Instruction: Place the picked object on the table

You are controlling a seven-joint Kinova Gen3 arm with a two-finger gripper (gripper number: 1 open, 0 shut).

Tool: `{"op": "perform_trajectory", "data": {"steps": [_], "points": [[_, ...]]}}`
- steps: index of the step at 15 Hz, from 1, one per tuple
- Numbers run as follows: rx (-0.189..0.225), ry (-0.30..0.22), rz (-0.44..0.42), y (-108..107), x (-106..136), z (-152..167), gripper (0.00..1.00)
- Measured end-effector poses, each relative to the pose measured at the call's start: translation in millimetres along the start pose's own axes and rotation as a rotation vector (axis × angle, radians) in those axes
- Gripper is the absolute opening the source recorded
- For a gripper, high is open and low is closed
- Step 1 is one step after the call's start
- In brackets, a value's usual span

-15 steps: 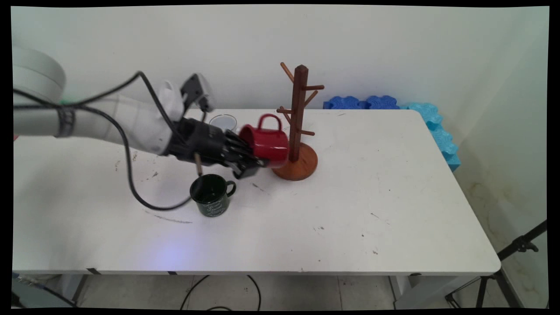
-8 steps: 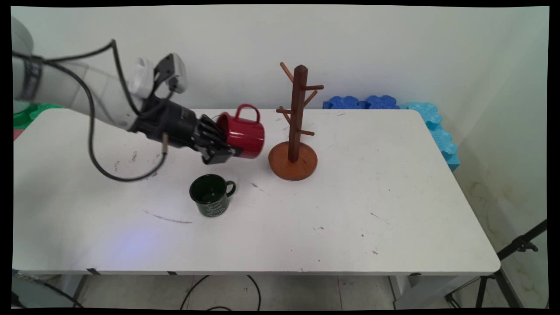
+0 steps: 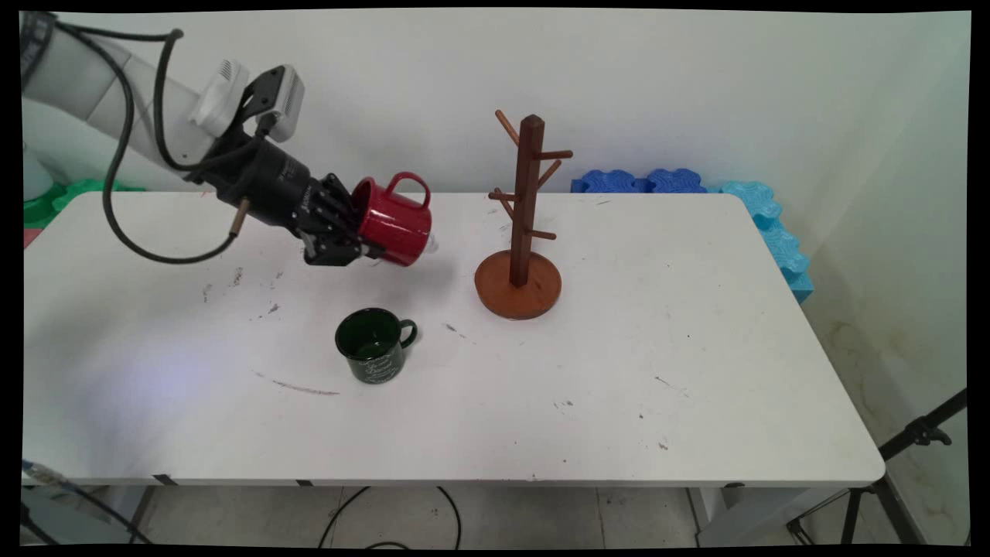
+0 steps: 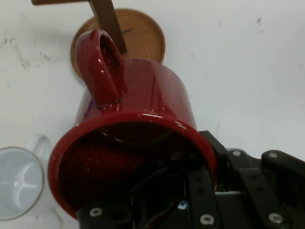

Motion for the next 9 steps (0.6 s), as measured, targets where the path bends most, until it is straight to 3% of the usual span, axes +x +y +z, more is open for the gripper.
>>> {"op": "perform_trajectory", "data": {"steps": [9], "points": [[-0.048,-0.227,0.090,-44.5,-3.4,23.6,0.00]]}}
